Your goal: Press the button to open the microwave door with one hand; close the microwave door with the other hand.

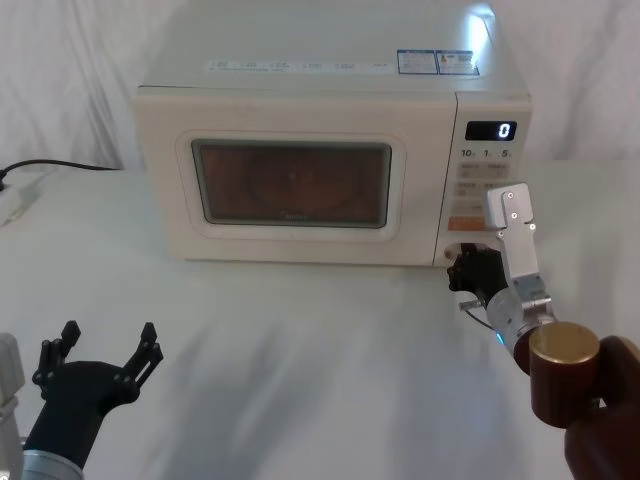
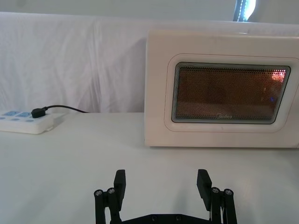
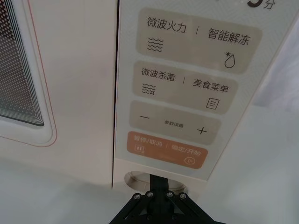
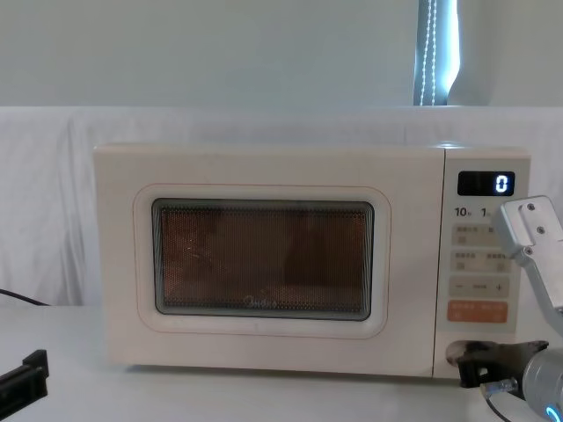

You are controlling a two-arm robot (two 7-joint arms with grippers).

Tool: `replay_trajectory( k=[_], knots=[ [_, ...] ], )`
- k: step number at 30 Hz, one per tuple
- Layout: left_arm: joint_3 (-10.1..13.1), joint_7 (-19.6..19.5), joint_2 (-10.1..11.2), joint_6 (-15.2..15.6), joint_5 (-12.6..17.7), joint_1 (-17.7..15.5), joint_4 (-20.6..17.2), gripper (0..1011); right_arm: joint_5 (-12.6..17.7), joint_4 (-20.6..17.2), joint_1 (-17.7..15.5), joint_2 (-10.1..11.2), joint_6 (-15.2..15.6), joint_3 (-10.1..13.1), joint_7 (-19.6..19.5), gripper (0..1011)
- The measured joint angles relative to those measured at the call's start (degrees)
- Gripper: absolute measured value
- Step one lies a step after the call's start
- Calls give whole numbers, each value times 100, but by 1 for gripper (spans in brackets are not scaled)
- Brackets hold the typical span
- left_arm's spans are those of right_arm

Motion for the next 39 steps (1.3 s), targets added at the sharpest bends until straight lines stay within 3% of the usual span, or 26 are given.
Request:
replay_trajectory(
  k=[26, 39],
  knots=[
    [0, 0, 0, 0, 0, 0, 0, 1001, 0, 52, 35, -6, -38, 42, -28, 0],
    [0, 0, 0, 0, 0, 0, 0, 1001, 53, -418, -260, 45, 35, 1, 139, 0]
  ],
)
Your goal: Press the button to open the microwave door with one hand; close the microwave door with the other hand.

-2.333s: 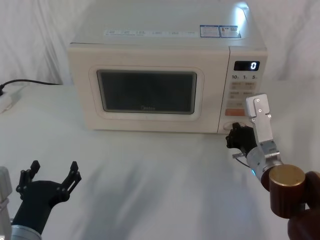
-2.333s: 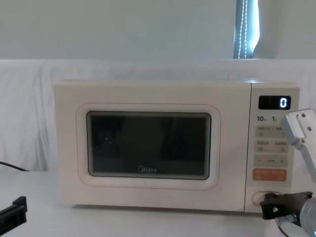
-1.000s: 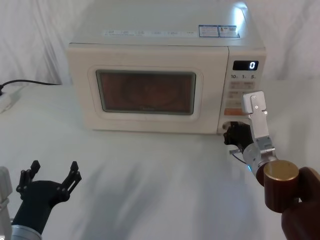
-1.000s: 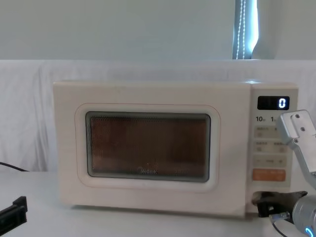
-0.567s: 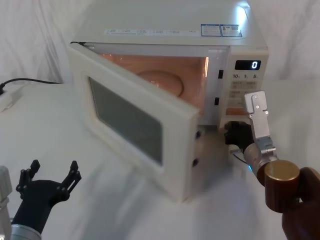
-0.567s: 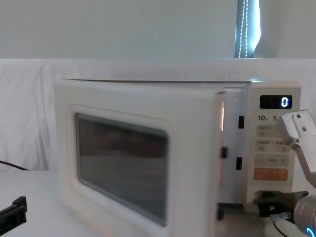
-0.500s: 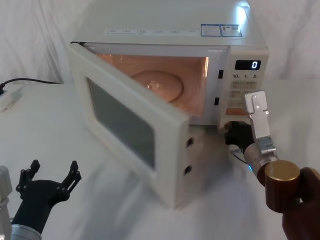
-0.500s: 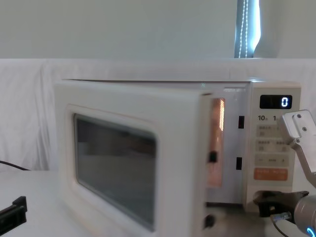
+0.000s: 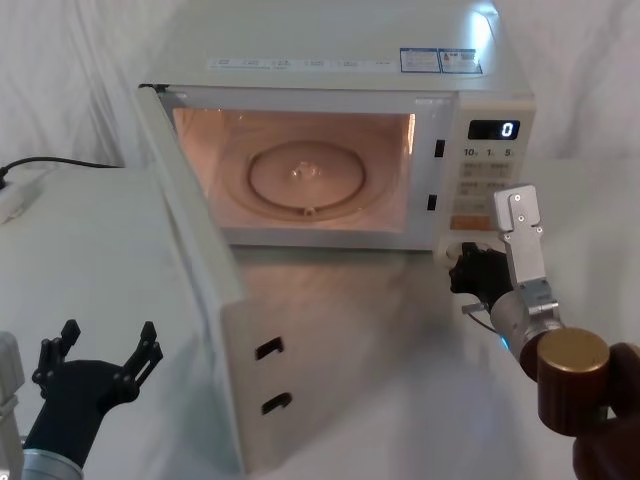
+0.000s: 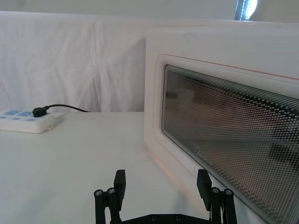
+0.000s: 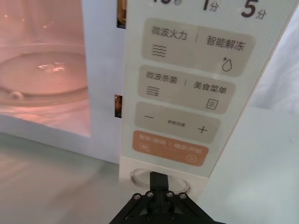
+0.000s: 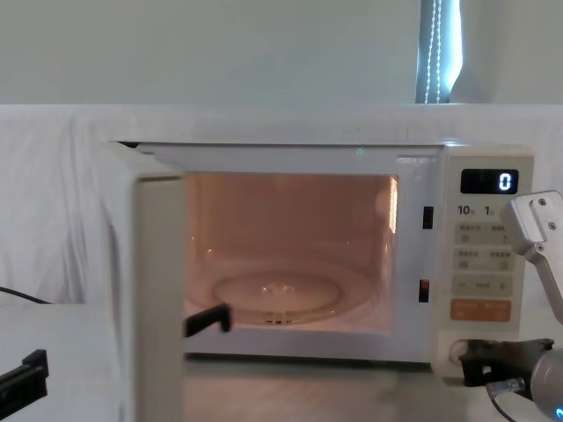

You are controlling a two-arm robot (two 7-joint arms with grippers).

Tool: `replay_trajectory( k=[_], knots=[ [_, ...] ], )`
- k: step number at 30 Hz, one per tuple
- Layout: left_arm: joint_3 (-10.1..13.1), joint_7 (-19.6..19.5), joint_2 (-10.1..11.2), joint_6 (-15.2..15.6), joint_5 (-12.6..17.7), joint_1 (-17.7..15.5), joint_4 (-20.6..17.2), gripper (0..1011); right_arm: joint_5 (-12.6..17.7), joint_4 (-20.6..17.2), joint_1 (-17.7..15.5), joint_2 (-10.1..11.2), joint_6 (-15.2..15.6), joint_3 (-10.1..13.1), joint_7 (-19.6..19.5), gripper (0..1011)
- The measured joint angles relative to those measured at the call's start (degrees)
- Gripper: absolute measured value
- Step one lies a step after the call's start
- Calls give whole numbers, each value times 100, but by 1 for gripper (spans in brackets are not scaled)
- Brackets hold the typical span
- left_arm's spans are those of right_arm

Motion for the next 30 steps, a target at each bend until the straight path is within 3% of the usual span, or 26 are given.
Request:
replay_trajectory(
  k=[18, 30],
  knots=[
    [0, 0, 0, 0, 0, 0, 0, 1001, 57, -1033, -635, 92, 217, -199, 229, 0],
    [0, 0, 0, 0, 0, 0, 0, 1001, 426, -1908, -1262, 232, 180, -260, 562, 0]
  ],
)
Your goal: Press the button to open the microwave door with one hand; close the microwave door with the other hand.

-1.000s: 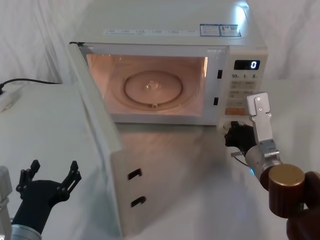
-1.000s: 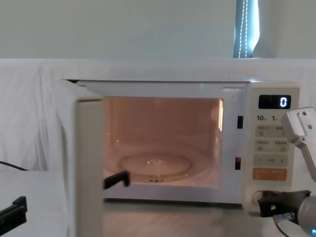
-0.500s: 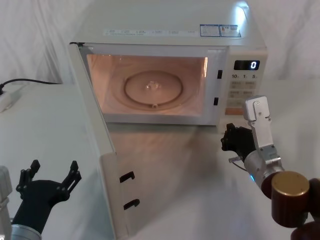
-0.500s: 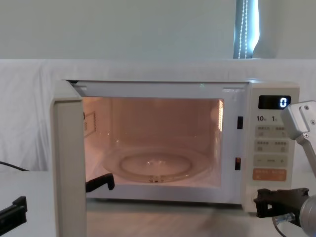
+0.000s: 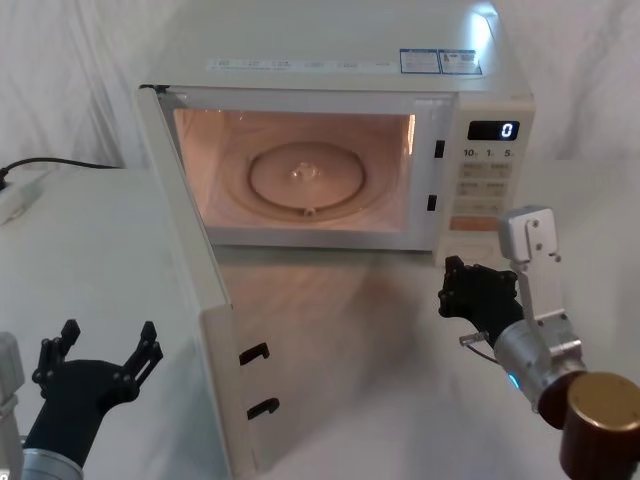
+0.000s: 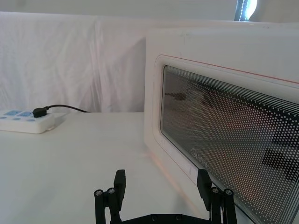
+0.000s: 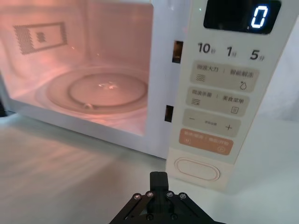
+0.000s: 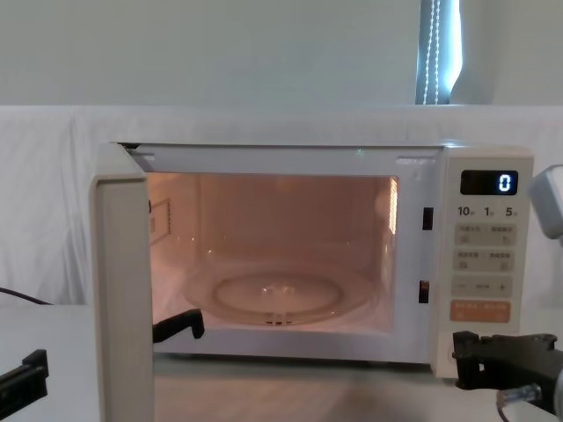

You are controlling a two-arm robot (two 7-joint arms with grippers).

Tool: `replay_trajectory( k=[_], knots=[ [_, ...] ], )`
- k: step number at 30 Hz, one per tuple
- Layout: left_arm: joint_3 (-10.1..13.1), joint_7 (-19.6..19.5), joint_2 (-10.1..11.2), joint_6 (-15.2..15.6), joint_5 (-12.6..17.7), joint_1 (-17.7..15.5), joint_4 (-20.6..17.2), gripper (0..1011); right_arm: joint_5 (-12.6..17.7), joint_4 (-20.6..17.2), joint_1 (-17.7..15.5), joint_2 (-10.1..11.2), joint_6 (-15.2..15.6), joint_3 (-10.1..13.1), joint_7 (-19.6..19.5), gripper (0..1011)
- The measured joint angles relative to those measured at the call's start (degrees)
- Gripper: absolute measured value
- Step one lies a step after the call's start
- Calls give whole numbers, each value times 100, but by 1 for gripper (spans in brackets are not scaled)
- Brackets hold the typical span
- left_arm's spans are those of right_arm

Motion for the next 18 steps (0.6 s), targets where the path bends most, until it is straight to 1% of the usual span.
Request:
replay_trajectory(
  k=[3, 5, 6, 8, 9, 11, 13, 15, 16, 18],
  knots=[
    [0, 0, 0, 0, 0, 0, 0, 1001, 58, -223, -159, 93, -34, -22, 44, 17],
    [0, 0, 0, 0, 0, 0, 0, 1001, 86, -309, -224, 134, -61, -23, 57, 59],
    [0, 0, 0, 0, 0, 0, 0, 1001, 124, -393, -297, 181, -107, -18, 68, 96],
    [0, 0, 0, 0, 0, 0, 0, 1001, 169, -472, -376, 229, -163, 0, 84, 127],
    [0, 0, 0, 0, 0, 0, 0, 1001, 215, -541, -442, 276, -217, 22, 103, 173],
    [0, 0, 0, 0, 0, 0, 0, 1001, 266, -602, -503, 326, -273, 50, 118, 216],
    [0, 0, 0, 0, 0, 0, 0, 1001, 327, -671, -575, 394, -354, 81, 136, 290],
    [0, 0, 0, 0, 0, 0, 0, 1001, 355, -715, -621, 440, -399, 100, 141, 329],
    [0, 0, 0, 0, 0, 0, 0, 1001, 379, -745, -659, 481, -448, 114, 146, 386],
    [0, 0, 0, 0, 0, 0, 0, 1001, 406, -770, -704, 542, -512, 129, 151, 416]
  ],
)
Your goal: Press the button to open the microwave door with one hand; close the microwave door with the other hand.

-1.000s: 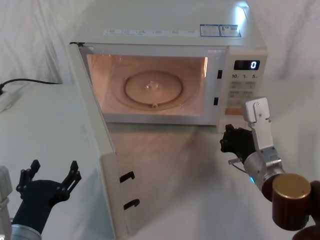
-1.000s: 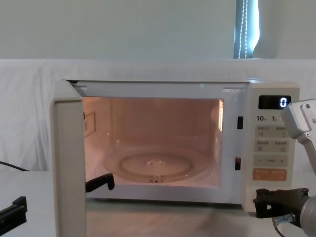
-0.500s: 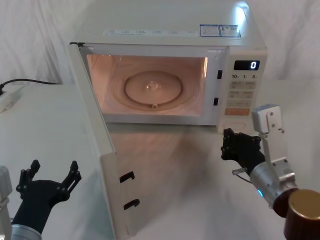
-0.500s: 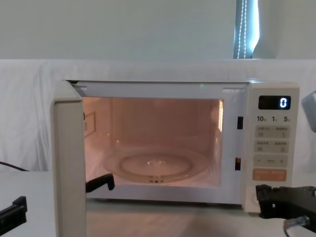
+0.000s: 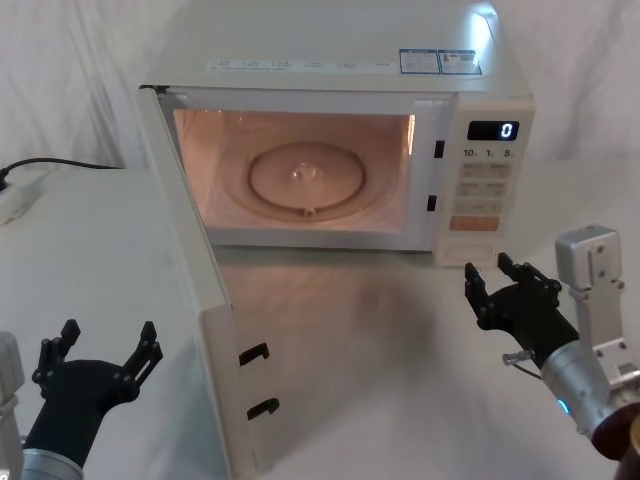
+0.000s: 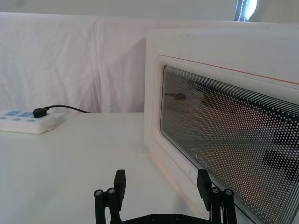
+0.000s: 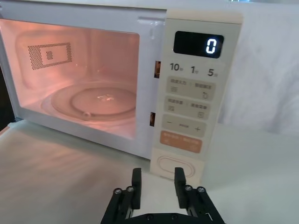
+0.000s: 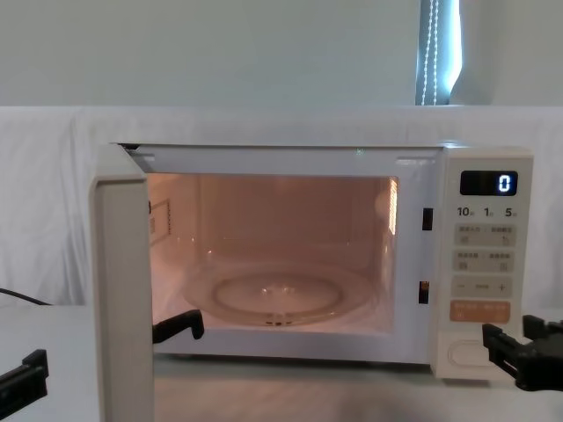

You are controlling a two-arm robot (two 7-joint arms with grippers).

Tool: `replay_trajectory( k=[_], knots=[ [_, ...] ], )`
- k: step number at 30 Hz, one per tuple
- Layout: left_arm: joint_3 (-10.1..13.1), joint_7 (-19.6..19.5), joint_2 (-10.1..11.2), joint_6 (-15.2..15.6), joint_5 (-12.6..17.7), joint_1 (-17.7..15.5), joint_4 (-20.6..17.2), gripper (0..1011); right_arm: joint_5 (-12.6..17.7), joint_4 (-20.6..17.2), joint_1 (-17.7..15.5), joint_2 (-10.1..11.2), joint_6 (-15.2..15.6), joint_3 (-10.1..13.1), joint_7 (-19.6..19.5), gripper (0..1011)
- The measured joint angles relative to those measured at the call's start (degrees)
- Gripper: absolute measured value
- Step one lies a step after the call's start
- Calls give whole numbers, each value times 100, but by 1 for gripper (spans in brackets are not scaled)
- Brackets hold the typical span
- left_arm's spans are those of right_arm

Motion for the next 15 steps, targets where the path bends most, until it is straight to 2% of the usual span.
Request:
replay_trajectory(
  k=[4, 5, 7, 8, 15],
  knots=[
    [0, 0, 0, 0, 0, 0, 0, 1001, 23, -19, -61, 83, -87, 28, 1, 546],
    [0, 0, 0, 0, 0, 0, 0, 1001, 31, -23, -90, 112, -123, 46, -3, 606],
    [0, 0, 0, 0, 0, 0, 0, 1001, 33, -27, -115, 132, -156, 64, -25, 644],
    [0, 0, 0, 0, 0, 0, 0, 1001, 33, -29, -144, 148, -186, 94, -73, 700],
    [0, 0, 0, 0, 0, 0, 0, 1001, 8, -33, -262, 150, -313, 232, -294, 882]
  ],
)
